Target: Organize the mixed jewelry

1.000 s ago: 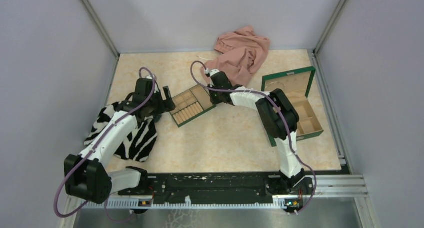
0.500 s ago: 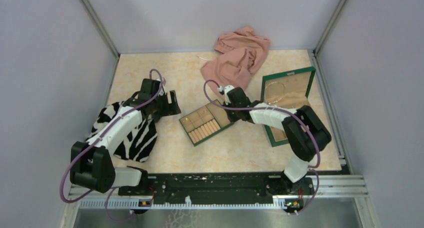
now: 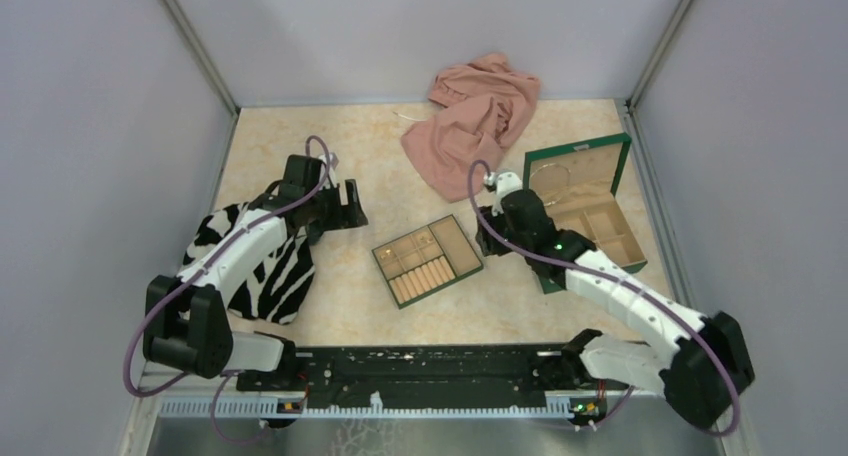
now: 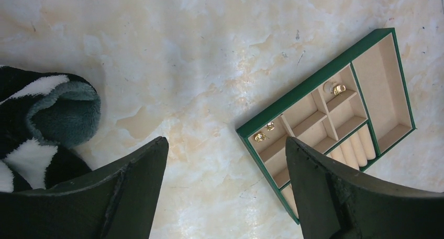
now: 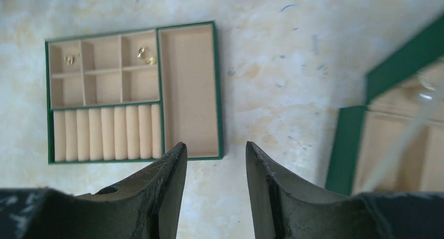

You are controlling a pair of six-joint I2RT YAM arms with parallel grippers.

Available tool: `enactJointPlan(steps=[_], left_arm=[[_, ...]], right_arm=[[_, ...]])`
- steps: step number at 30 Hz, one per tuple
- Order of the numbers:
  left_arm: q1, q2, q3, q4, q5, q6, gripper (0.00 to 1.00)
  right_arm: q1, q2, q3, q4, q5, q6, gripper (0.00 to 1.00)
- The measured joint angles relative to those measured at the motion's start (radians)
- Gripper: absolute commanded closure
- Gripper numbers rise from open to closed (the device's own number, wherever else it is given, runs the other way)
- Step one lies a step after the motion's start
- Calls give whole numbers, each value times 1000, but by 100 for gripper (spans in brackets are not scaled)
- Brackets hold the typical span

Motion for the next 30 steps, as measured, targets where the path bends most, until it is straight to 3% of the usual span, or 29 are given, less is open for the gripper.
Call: enactJointPlan(steps=[2, 5, 9, 18, 22, 26, 30], left_arm=[[0, 0, 3, 1, -2, 5, 11], [0, 0, 5, 5, -4, 8, 11], [0, 0, 5, 13, -3, 9, 11], [0, 6, 11, 19, 3, 10, 10], [0, 14, 11, 27, 5, 9, 11], [0, 34, 11, 28, 7, 8, 11], [0, 39, 11, 29, 6, 6, 11]], right_arm=[[-5, -87, 0, -31, 83, 45, 47], [-33, -152, -7, -96, 238, 143, 25], [-56, -180, -63, -175, 390, 258, 22], [-78, -178, -179, -196, 476, 359, 47], [-90, -156, -187, -171, 476, 351, 64], [-93, -127, -187, -131, 470, 331, 70], [-98, -87, -187, -88, 469, 303, 86]])
